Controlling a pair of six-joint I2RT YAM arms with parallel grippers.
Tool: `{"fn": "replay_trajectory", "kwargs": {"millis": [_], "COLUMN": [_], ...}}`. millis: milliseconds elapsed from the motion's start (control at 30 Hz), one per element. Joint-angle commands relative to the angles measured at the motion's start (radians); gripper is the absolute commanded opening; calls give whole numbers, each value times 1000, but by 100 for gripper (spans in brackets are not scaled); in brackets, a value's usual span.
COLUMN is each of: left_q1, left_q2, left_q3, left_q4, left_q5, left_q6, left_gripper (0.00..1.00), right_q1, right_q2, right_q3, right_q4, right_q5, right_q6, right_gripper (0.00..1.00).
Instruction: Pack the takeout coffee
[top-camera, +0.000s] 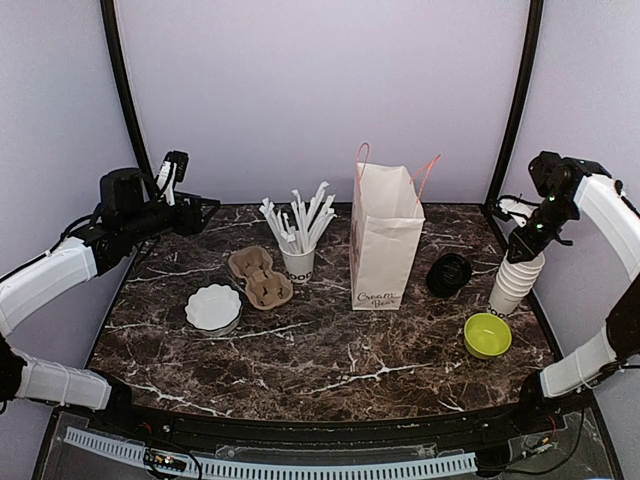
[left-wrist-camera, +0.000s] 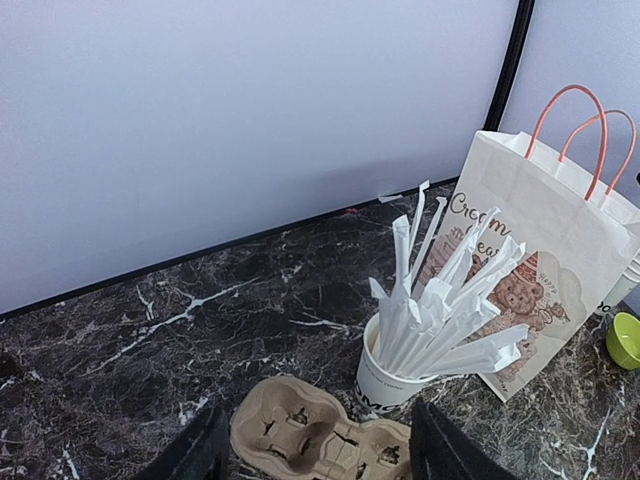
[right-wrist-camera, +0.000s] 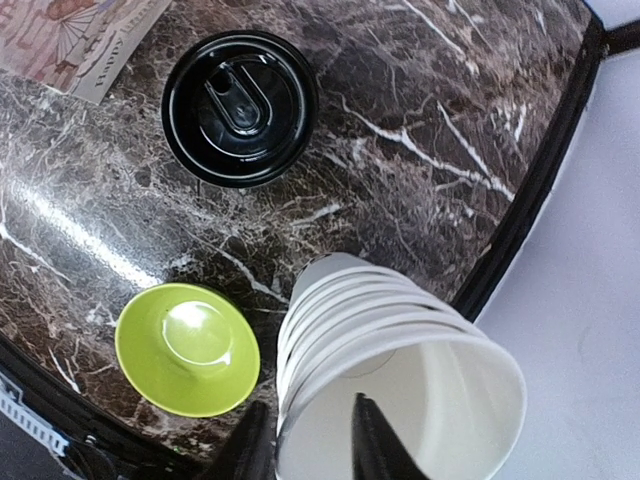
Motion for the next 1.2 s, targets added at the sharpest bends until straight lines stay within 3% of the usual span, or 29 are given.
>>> {"fn": "replay_trajectory", "kwargs": {"millis": [0,233,733,1167], "left_q1": [5,4,4,4], "left_q2": [-35,-35,-35,-30], "left_q3": [-13,-13,-15,-15], "left_q4": [34,34,37,36], "left_q5": [14,19,21,22], "left_q6": [2,1,-1,-1], "left_gripper": [64,64,64,64], "right_q1": [-8,-10,-10,-5], "right_q2": [-1,0,-30,-72], "right_q3": [-2,4,70,162], "right_q4": [5,-1,131,-77], "right_q5": [1,-2,117,-92], "right_q6": [9,1,-30,-101], "right_gripper": [16,0,0,0]}}
